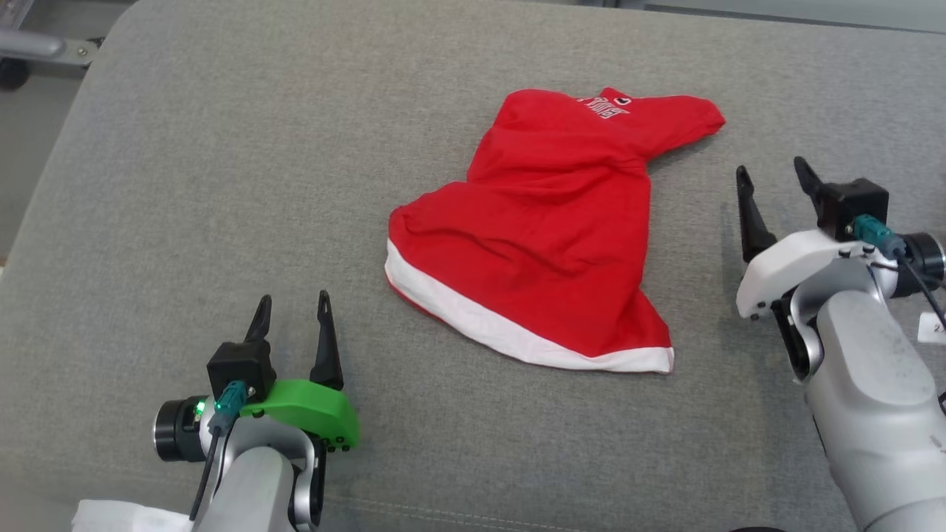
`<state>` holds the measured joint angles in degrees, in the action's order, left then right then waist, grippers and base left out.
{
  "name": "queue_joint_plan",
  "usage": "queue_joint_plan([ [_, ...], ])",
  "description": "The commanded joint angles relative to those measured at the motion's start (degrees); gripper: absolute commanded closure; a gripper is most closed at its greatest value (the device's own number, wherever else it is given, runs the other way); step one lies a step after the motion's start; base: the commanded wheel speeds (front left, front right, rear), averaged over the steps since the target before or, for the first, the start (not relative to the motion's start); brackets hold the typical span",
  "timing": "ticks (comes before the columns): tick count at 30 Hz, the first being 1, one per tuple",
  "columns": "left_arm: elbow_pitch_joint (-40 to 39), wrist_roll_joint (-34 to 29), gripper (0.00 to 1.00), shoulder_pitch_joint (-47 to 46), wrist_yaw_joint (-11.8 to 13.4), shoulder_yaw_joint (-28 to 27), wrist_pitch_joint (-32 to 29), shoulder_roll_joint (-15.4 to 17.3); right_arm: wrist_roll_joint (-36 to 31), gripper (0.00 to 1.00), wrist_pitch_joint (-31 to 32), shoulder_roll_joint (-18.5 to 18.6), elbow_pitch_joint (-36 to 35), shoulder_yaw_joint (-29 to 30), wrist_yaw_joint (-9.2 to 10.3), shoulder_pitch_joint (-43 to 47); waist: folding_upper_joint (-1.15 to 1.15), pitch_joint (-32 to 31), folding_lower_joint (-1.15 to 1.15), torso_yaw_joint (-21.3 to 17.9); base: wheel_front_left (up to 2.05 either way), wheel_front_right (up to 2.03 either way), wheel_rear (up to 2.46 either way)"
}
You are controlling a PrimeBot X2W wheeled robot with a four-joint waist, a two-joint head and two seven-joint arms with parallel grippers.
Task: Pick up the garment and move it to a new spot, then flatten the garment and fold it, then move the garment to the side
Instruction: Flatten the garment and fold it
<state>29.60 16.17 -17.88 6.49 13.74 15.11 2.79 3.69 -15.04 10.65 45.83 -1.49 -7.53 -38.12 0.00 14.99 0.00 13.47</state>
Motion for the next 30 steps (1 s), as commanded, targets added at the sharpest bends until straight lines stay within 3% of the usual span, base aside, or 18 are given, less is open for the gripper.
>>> queue_joint_plan([
  [1,0.0,-0.8,0.0,1.1,-0.2,-0.5,0.0,0.2,0.8,0.0,-0.1,-0.1,-1.5,-0.3,0.1,1.9,0.0,-4.1,0.0,-4.9,0.0,0.0,0.0],
  [6,0.2,-2.8,0.0,3.2,-0.9,-3.0,0.0,0.3,3.6,0.0,-0.1,-2.0,-9.2,-1.1,0.1,10.4,0.0,-6.1,0.0,-8.0,0.0,0.0,0.0],
  [13,-0.7,-5.1,0.0,7.0,-1.9,-6.9,0.0,0.3,4.6,0.0,-0.1,-4.8,-14.8,-2.5,0.1,18.2,0.0,-8.7,0.0,-11.1,0.0,0.0,0.0],
  [30,-4.5,-7.5,0.0,13.8,-4.4,-11.0,0.0,0.3,6.3,0.0,-0.1,-7.6,-19.4,-4.6,0.1,27.6,0.0,-13.1,0.0,-12.9,0.0,0.0,0.0],
])
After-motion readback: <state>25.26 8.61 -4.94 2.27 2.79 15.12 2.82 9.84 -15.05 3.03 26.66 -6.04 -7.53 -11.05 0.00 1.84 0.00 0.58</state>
